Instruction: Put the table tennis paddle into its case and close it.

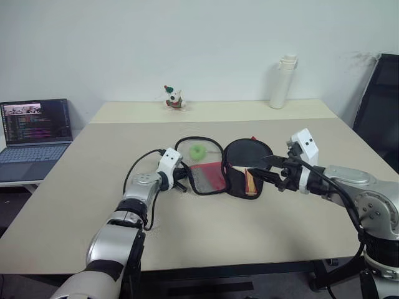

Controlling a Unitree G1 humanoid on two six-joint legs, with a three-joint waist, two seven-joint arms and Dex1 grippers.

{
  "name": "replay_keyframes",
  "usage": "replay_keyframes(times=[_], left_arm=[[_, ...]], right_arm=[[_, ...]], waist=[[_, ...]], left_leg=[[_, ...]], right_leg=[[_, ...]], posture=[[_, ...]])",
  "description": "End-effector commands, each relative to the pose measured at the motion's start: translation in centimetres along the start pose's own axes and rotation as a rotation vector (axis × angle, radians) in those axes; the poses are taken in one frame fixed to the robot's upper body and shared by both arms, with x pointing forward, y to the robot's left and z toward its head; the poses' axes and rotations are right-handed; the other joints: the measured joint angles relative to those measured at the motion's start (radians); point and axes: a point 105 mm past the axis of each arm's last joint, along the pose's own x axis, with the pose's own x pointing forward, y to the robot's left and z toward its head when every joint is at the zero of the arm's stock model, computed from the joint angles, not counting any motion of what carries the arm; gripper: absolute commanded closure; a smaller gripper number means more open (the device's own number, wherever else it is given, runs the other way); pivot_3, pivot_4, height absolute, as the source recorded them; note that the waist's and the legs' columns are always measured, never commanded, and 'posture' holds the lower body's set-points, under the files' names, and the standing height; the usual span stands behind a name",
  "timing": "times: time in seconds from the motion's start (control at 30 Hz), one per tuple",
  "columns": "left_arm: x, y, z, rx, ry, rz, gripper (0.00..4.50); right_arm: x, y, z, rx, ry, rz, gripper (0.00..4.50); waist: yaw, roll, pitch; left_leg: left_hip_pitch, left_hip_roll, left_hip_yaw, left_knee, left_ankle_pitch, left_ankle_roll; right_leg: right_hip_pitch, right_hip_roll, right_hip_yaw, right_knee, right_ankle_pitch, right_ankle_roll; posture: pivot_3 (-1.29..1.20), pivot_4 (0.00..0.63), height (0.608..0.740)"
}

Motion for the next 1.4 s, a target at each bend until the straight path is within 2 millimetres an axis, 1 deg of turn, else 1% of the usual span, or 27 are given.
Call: replay_keyframes(times=[0.03,0.1,0.13,0.2,0.27,0.33,0.5,0.67,0.73,0.8,0.83,0.9,1.0,1.1,1.13,1.27,1.4], left_arm=[[1.1,-2.0,5.6,0.096,-0.145,-0.123,4.48],[1.6,-3.7,7.9,0.12,-0.2,-0.203,4.48],[1.8,-4.4,8.7,0.129,-0.22,-0.234,4.48],[2.2,-5.5,9.8,0.148,-0.242,-0.275,4.48],[3.0,-7.6,10.8,0.18,-0.256,-0.338,4.48],[3.7,-9.1,11.2,0.204,-0.256,-0.376,4.48],[4.5,-10.9,10.7,0.239,-0.226,-0.423,4.48],[4.1,-10.3,10.0,0.223,-0.216,-0.432,4.48],[3.5,-9.3,9.5,0.213,-0.213,-0.421,4.48],[2.3,-8.1,9.2,0.174,-0.231,-0.425,4.48],[1.9,-7.7,9.1,0.16,-0.241,-0.432,4.48],[0.2,-7.3,8.7,0.13,-0.268,-0.49,4.48],[-2.3,-6.4,7.8,0.092,-0.275,-0.532,4.48],[-4.5,-5.5,7.4,0.051,-0.277,-0.515,4.5],[-4.9,-5.4,7.3,0.042,-0.277,-0.513,4.5],[-7.9,-5.1,6.6,0.03,-0.249,-0.504,4.5],[-9.2,-4.8,6.7,0.036,-0.244,-0.46,4.5]], right_arm=[[-1.5,-0.5,1.0,-0.044,-0.037,-0.04,0.75],[-2.2,-1.1,0.8,-0.043,-0.028,-0.068,0.75],[-2.5,-1.4,0.7,-0.043,-0.024,-0.08,0.75],[-2.9,-1.9,0.6,-0.038,-0.018,-0.105,0.75],[-3.5,-2.6,0.3,-0.028,-0.008,-0.142,0.75],[-3.9,-2.9,0.1,-0.022,-0.001,-0.16,0.75],[-4.1,-3.0,-0.3,-0.014,0.011,-0.171,0.75],[-3.8,-3.4,-0.7,0.003,0.02,-0.186,0.75],[-3.2,-3.9,-0.8,0.025,0.014,-0.2,0.75],[-2.0,-4.6,-1.1,0.069,0.001,-0.208,0.75],[-1.6,-4.8,-1.2,0.082,-0.003,-0.209,0.75],[-0.7,-4.9,-1.5,0.114,-0.01,-0.186,0.75],[0.8,-5.9,-2.1,0.147,-0.003,-0.186,0.75],[2.2,-7.2,-2.7,0.191,0.002,-0.211,0.14],[2.4,-7.5,-2.8,0.197,0.002,-0.215,0.03],[4.5,-9.4,-4.3,0.261,0.024,-0.293,0.03],[5.7,-10.5,-6.0,0.298,0.064,-0.339,0.03]], waist=[[0.001,-0.001,0.0],[0.004,-0.001,0.001],[0.006,-0.001,0.001],[0.005,-0.001,0.001],[0.005,-0.001,0.001],[0.004,-0.001,0.001],[-0.006,-0.001,0.001],[-0.006,-0.001,0.001],[-0.006,-0.001,0.001],[-0.011,-0.001,0.001],[-0.012,-0.001,0.001],[-0.011,-0.001,0.001],[-0.011,-0.001,0.001],[-0.005,-0.001,0.001],[-0.005,-0.001,0.001],[-0.004,-0.001,0.001],[-0.001,-0.001,0.001]], left_leg=[[0.0,0.0,0.0,0.0,0.0,0.0],[-0.001,0.0,0.0,0.0,0.0,0.0],[-0.001,0.0,0.0,0.001,0.0,0.0],[-0.003,0.0,0.0,0.001,0.0,0.0],[-0.003,-0.001,0.001,0.001,0.0,0.0],[-0.003,-0.002,0.001,0.001,0.0,0.0],[0.0,-0.002,0.0,0.0,0.0,0.0],[0.001,0.0,0.001,0.0,0.0,0.0],[0.001,0.0,0.001,0.0,0.0,0.0],[0.002,0.0,0.001,0.0,0.0,0.0],[0.002,0.0,0.001,0.0,0.0,0.0],[0.002,0.001,0.001,0.0,0.0,0.0],[0.002,0.001,0.001,0.0,0.0,0.0],[0.002,0.001,0.0,0.001,0.0,0.0],[0.002,0.001,0.0,0.001,0.0,0.0],[0.002,0.002,0.0,0.001,0.0,0.0],[0.002,0.002,-0.001,0.001,0.0,0.0]], right_leg=[[0.0,0.0,0.0,0.0,0.0,0.0],[0.0,0.0,0.0,0.0,0.0,0.0],[0.0,0.0,0.0,-0.001,0.0,0.0],[0.0,0.0,-0.001,-0.001,0.0,0.0],[0.0,0.0,0.0,-0.002,0.0,0.0],[0.0,0.0,0.0,-0.002,0.0,0.0],[0.0,0.002,0.001,-0.001,0.0,0.0],[0.0,0.005,0.001,0.001,0.0,0.0],[0.0,0.005,0.001,0.001,0.0,0.0],[0.0,0.005,0.002,0.001,0.0,0.0],[0.0,0.005,0.002,0.002,0.0,0.0],[0.0,0.005,0.002,0.002,0.0,0.0],[-0.001,0.005,0.003,0.002,0.0,0.0],[-0.001,0.004,0.003,0.003,0.0,0.0],[-0.001,0.004,0.003,0.003,0.0,0.0],[-0.001,0.003,0.003,0.003,0.0,0.0],[0.0,0.001,0.003,0.003,0.001,-0.003]], posture=[[0.0,0.15,0.74],[0.0,0.15,0.74],[0.0,0.15,0.74],[0.0,0.15,0.74],[0.0,0.15,0.74],[0.0,0.15,0.74],[0.0,0.15,0.74],[0.0,0.15,0.74],[0.0,0.15,0.74],[0.0,0.15,0.74],[0.0,0.15,0.74],[0.0,0.15,0.74],[0.0,0.15,0.74],[0.0,0.15,0.74],[0.0,0.15,0.74],[0.0,0.15,0.74],[0.0,0.15,0.74]])
